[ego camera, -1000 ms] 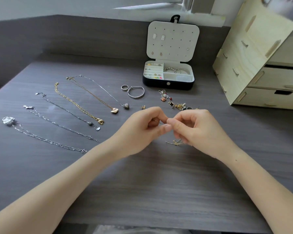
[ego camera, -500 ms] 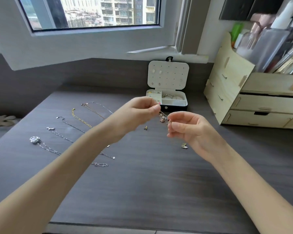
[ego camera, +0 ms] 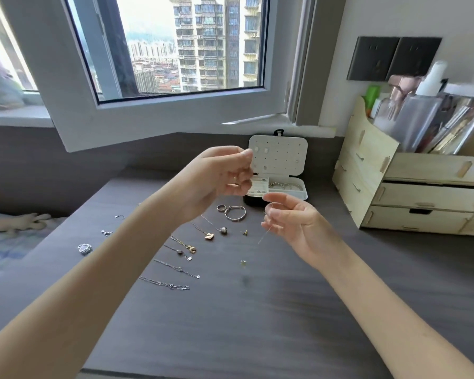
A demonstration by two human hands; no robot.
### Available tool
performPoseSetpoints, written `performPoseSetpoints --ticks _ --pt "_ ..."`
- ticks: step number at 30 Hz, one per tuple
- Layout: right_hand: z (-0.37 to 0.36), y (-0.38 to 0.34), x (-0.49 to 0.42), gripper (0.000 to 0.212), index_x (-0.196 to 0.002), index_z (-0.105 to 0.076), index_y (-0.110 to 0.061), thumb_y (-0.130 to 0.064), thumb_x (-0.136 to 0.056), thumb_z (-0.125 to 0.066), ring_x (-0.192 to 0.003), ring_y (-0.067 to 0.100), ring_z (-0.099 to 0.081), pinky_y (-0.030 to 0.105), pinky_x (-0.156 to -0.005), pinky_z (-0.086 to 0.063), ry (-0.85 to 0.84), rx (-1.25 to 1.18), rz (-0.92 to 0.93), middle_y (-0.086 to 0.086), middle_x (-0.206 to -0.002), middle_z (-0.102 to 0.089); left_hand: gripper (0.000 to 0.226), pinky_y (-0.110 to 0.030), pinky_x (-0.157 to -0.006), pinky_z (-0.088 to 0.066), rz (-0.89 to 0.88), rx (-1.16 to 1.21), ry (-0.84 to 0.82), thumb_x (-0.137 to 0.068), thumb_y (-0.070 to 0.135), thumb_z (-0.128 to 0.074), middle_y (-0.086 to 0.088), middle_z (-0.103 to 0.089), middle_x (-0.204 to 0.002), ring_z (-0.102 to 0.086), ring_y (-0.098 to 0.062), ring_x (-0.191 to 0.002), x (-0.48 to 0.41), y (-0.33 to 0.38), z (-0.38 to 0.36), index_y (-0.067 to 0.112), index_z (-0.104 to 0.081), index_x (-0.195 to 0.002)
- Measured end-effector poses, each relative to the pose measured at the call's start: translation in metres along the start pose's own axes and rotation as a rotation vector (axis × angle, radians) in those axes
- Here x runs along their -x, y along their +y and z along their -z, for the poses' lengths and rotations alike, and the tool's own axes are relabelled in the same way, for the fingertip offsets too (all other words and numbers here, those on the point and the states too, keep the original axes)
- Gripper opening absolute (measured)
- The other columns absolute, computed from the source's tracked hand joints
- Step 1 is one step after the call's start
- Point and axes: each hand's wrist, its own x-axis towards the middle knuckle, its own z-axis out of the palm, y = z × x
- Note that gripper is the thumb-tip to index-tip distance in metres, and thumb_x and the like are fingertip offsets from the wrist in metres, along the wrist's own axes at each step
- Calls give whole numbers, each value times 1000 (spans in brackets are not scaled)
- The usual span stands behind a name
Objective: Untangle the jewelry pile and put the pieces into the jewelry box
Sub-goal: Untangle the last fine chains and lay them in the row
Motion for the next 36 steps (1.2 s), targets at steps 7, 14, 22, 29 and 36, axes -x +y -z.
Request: performPoseSetpoints --ticks 7,14,22,29,36 --pt "-27 17 -13 29 -95 -69 -15 -17 -67 -66 -96 7 -62 15 -81 -44 -168 354 -49 -4 -97 -70 25 -22 -63 -47 -49 -3 36 -94 19 -52 0 -48 -66 -48 -14 -61 -1 13 9 13 -54 -70" --pt "-30 42 -28 13 -88 -67 -8 -6 -93 -55 -59 11 -57 22 -64 -48 -109 501 -113 2 -68 -63 21 -21 -59 -53 -38 -421 451 -95 20 -56 -2 -56 -68 -56 -11 -58 -32 -13 72 14 -55 -75" --pt "-11 66 -65 22 -103 -70 -9 -14 -93 -51 -88 18 -61 24 -78 -43 134 1372 146 6 -99 -70 18 -25 -62 -42 227 -927 619 -88 23 -64 -8 -63 -73 -62 -27 -77 -90 -98 145 6 -65 -83" --pt "-11 85 -75 32 -50 -59 -14 -13 -42 -89 -48 21 -56 20 -37 -32 103 1881 389 1 -61 -54 14 -27 -70 -41 406 -1160 474 -86 14 -60 -16 -68 -97 -61 -31 -96 -112 -131 158 2 -66 -92" --pt "20 66 -52 23 -63 -66 -20 -31 -76 -51 -55 19 -56 20 -44 -36 343 1740 503 -4 -65 -58 22 -37 -83 -40 257 -1335 557 -91 19 -55 -21 -55 -109 -51 -39 -102 -113 -137 128 5 -64 -106"
